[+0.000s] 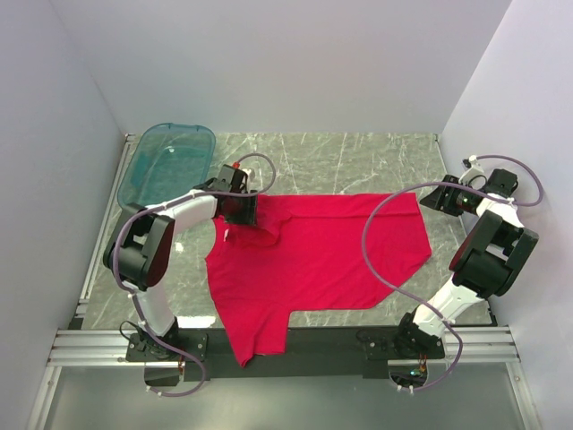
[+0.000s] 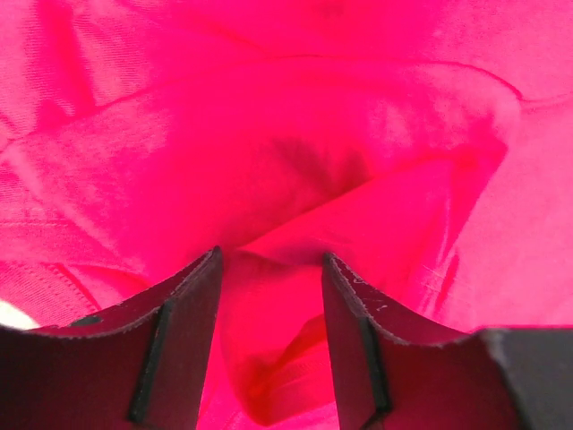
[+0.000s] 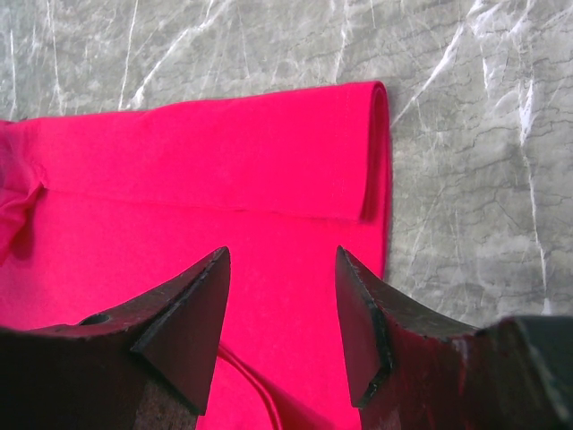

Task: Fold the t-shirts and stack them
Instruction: Fold the tshirt

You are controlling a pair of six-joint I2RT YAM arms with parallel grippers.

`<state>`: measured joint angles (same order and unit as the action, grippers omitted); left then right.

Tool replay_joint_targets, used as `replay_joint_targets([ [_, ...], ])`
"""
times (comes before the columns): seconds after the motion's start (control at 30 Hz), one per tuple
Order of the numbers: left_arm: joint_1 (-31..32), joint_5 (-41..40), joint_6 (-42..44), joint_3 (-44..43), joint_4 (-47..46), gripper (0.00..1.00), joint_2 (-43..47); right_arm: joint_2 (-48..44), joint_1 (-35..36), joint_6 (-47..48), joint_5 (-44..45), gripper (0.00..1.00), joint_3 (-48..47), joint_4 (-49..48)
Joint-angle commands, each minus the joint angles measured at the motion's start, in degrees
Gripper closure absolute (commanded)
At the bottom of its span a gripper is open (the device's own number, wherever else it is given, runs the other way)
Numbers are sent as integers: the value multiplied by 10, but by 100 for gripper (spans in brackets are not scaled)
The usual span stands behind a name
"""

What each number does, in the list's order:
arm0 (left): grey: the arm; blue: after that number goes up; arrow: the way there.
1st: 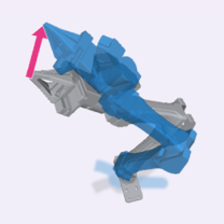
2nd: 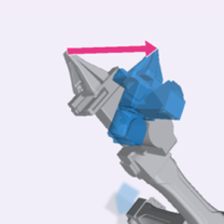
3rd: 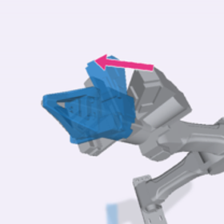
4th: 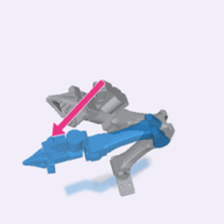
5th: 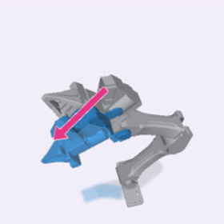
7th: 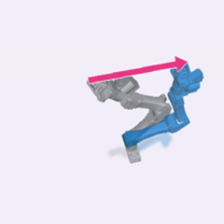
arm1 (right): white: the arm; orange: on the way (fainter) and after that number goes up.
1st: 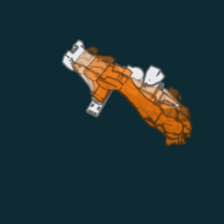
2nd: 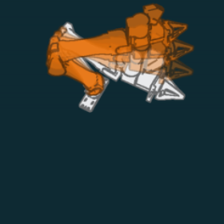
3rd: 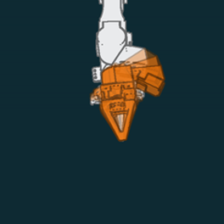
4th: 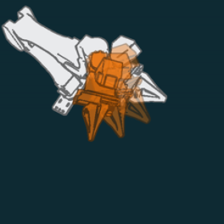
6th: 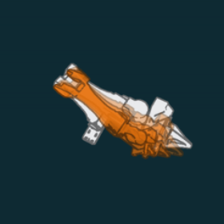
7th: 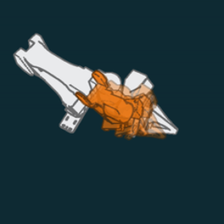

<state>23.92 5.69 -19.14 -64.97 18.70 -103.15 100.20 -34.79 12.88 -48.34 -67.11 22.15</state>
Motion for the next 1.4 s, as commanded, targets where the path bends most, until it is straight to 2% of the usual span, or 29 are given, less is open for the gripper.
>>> replay_joint_targets([
  [0.0,-11,43,12,-22,-9,47,2,-8,-5,-1,-14,43,-6,2],
  [0.3,-34,42,28,-17,12,45,52,-3,-8,-1,-18,43,-6,2],
  [0.67,-40,87,52,-56,43,51,-7,-4,-11,-2,-22,43,-7,4],
  [1.07,-40,61,65,-58,65,52,5,1,-14,-5,-27,43,-7,3],
  [1.37,-39,76,85,-77,88,55,-28,3,-20,-7,-36,43,-11,6],
])
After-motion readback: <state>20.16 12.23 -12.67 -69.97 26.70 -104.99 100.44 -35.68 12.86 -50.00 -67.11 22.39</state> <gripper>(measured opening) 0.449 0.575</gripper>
